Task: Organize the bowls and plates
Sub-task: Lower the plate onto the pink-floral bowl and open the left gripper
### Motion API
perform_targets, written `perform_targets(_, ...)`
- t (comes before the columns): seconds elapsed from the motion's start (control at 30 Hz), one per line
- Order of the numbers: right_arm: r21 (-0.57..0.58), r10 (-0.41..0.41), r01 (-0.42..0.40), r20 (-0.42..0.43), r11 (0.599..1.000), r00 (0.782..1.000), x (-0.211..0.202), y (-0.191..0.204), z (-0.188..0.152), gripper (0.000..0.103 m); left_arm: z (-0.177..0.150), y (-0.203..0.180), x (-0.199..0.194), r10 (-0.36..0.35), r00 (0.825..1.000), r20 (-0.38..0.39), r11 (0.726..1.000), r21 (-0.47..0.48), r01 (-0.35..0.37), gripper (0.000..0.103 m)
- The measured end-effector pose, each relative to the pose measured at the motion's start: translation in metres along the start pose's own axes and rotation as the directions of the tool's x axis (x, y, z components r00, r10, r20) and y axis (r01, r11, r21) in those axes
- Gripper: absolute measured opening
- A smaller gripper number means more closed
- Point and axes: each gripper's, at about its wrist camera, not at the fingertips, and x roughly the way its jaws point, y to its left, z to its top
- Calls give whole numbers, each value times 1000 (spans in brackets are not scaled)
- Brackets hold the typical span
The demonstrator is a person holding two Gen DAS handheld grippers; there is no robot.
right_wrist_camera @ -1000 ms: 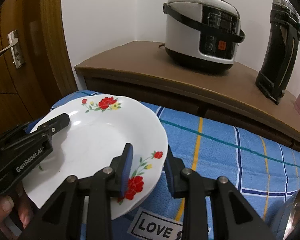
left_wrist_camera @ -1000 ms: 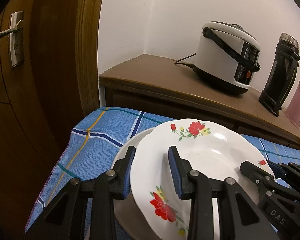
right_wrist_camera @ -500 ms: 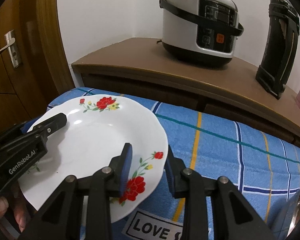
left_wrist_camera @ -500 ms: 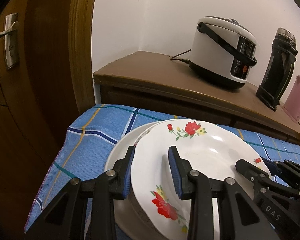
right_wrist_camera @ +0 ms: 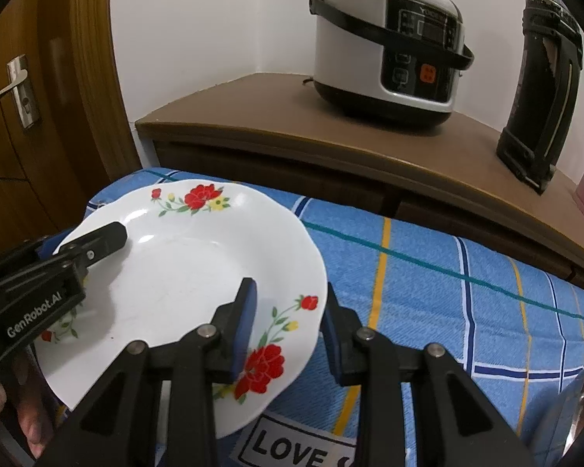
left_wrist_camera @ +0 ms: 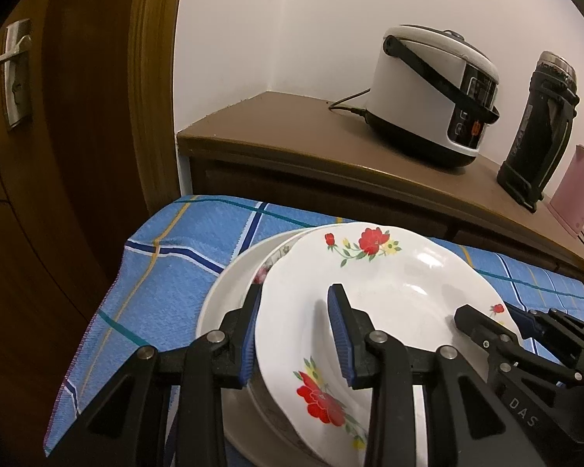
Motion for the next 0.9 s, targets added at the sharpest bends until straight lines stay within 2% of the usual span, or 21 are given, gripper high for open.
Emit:
perform_targets(0.33,-12,-6,6,-5,1000,1000,1,1,0,34,-1,1,1,-7,1000,-10,1000,-3,7,36)
perform_targets(0.63,-28,-6,6,-15,1000,1000,1,4,-2,42,-2,3,-1,-19,1000,-8,1000,-16,18,37)
perform_targets(0.73,-33,9,-9,-4,999,1000,-5,7,-4,72,-3,3,-3,-23,1000,-9,1000,-16,23,38)
perform_targets(0.9,-46,-26,27,18,999,999,-16,10,-3,77,-4,2,-5,-31,999,-10,999,-12,31,44)
